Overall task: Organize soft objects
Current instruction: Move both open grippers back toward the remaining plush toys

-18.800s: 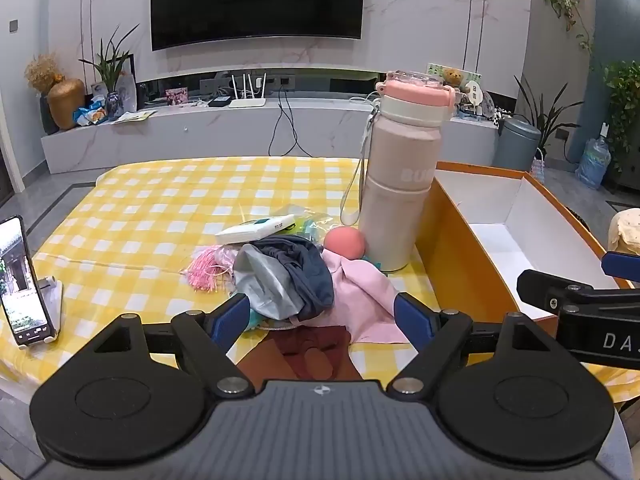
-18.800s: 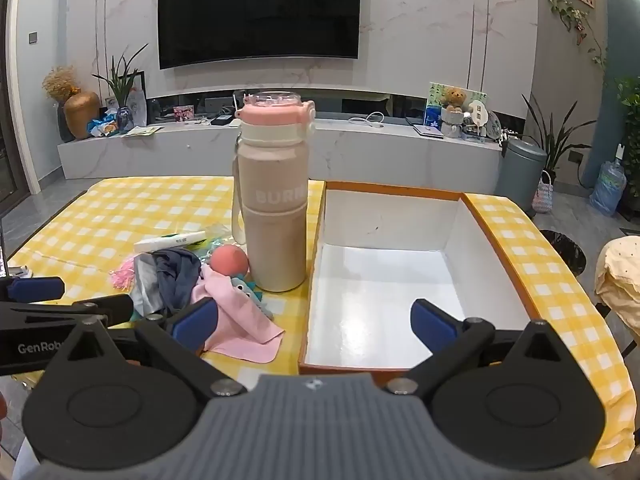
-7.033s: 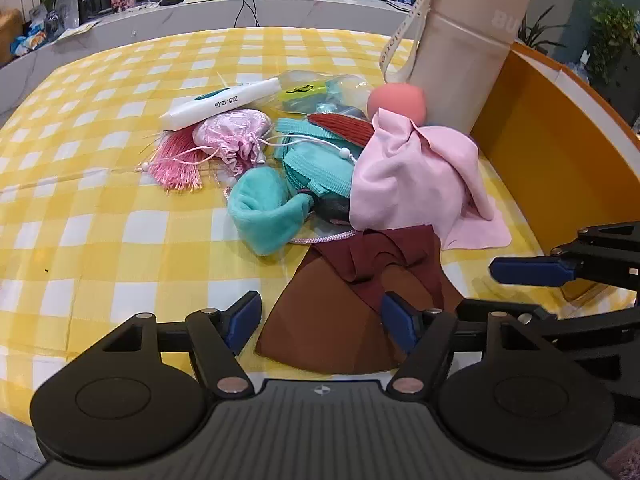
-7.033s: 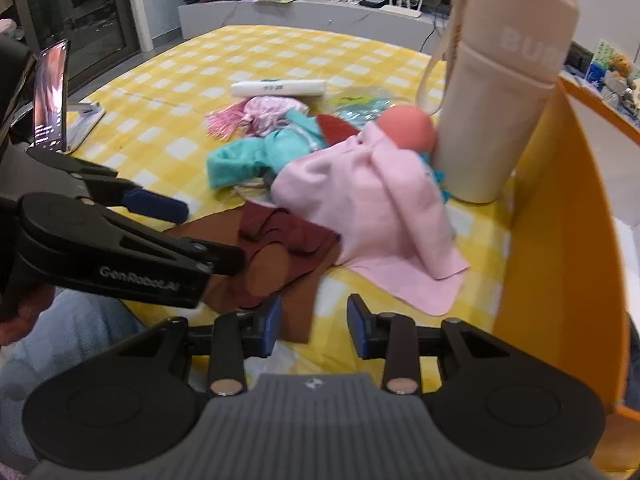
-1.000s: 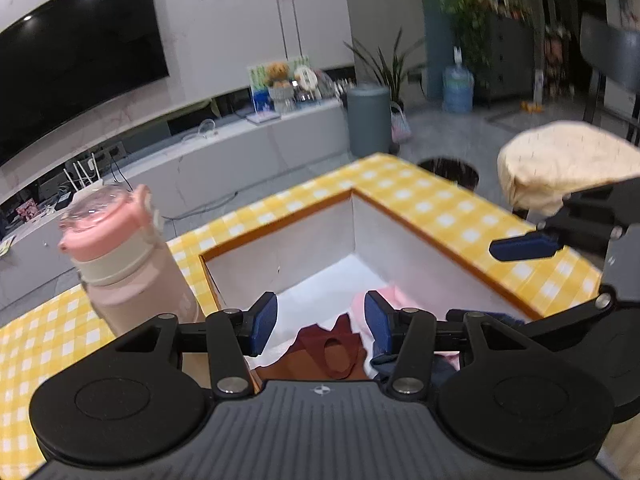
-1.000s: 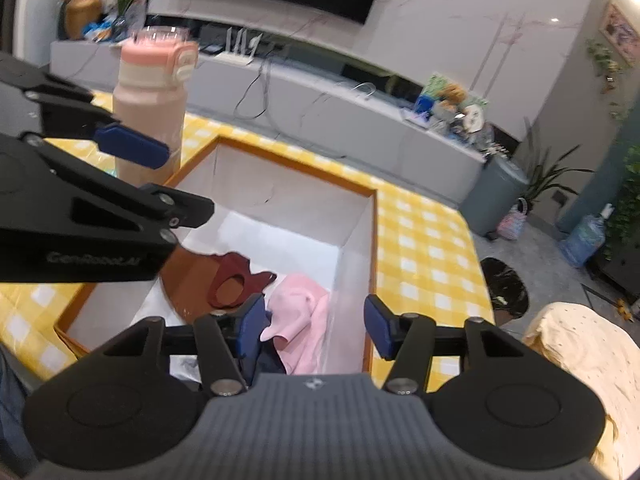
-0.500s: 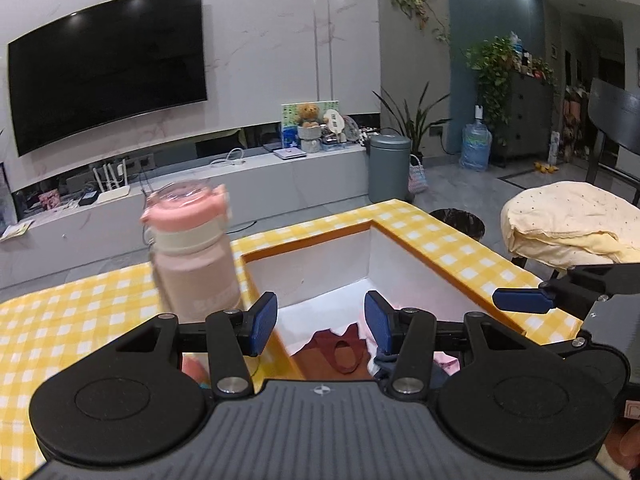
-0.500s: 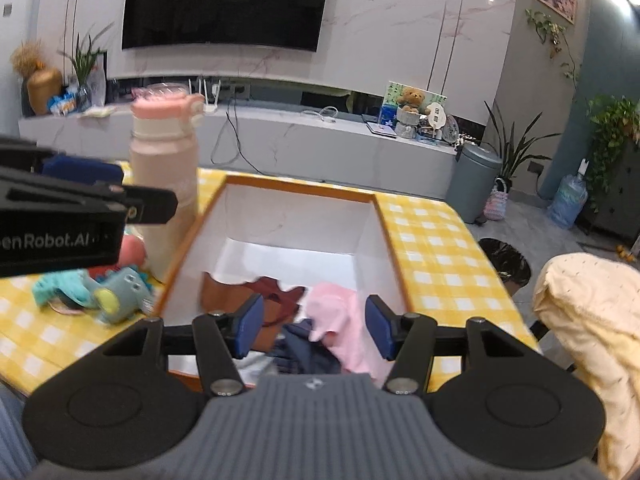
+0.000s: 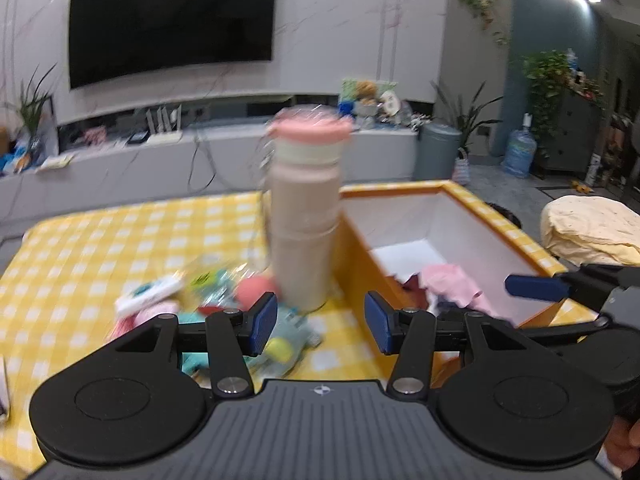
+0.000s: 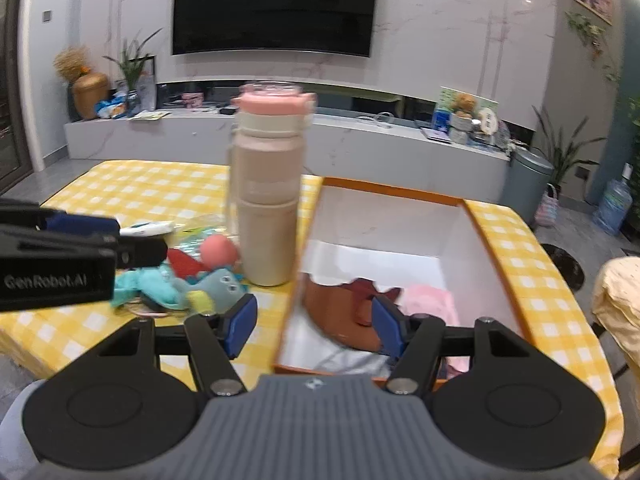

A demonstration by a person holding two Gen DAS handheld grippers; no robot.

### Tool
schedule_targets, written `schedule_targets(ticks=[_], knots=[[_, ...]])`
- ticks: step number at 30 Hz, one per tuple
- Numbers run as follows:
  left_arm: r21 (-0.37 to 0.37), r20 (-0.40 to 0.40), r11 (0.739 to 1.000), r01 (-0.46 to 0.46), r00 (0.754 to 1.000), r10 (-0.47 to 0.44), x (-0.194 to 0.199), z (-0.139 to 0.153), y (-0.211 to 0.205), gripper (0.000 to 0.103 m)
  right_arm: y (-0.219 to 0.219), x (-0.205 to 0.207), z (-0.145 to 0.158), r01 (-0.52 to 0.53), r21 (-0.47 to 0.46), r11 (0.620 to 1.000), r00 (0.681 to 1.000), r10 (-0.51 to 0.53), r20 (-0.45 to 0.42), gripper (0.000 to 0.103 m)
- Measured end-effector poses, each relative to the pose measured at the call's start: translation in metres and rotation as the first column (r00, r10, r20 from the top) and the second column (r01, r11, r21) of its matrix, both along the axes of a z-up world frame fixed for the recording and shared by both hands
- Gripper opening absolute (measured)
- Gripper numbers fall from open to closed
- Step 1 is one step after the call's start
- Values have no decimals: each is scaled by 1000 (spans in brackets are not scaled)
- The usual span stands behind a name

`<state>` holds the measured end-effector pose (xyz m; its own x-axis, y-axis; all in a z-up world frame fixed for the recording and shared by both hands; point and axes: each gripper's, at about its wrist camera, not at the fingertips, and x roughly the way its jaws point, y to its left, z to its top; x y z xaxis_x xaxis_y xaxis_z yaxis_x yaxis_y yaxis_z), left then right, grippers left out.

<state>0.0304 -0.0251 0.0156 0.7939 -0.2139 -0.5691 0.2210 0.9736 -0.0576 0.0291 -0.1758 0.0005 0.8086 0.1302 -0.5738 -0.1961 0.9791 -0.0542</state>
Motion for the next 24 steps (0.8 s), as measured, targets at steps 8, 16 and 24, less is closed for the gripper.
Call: schedule_targets(ticks=[8,16,24], knots=[[-35,-52,996,-88,995,86,-2,-17,52,58,46,11,-8,-109,-18,994,994,108,-28,63],[-55,-79,990,-133,988,129,2,-31,93,58,87,31,-20,-189,-39,981,981,186,-57,63],[-77,-144,987,-143,981,131,24,-57,121,58,115,59,-43,-221,-74,972,970,212,-115,57]])
